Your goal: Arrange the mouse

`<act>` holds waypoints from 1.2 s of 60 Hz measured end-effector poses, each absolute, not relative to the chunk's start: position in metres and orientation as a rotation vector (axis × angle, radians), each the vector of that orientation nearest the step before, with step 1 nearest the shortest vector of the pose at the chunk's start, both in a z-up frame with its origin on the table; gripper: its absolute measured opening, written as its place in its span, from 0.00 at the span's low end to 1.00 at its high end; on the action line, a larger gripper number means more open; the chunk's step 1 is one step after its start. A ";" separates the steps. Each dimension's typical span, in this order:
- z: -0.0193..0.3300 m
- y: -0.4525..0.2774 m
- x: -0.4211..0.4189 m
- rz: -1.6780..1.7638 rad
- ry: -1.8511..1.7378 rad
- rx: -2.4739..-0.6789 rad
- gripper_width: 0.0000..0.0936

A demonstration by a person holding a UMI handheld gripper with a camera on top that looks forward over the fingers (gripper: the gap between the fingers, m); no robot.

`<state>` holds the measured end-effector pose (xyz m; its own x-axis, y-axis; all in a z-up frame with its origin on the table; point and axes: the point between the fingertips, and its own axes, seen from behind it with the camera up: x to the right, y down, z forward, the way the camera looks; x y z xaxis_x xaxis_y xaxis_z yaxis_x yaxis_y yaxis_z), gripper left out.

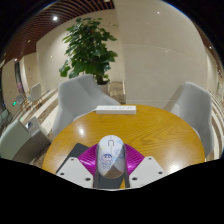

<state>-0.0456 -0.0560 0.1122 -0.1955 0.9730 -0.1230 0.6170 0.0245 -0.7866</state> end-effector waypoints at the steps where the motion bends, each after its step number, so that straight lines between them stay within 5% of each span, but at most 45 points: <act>1: 0.106 -0.065 -0.045 1.025 -1.864 -1.608 0.38; 13: 0.013 -0.140 -0.020 0.932 -2.003 -1.593 0.39; 22: -0.012 -0.145 -0.013 0.890 -1.993 -1.612 0.53; 28: -0.009 -0.141 -0.012 0.848 -2.001 -1.579 0.95; 31: -0.001 -0.139 -0.008 0.849 -2.002 -1.577 0.89; 50: 0.096 -0.080 0.124 0.836 -1.990 -1.647 0.93; 72: 0.115 -0.025 0.255 0.687 -1.912 -1.673 0.93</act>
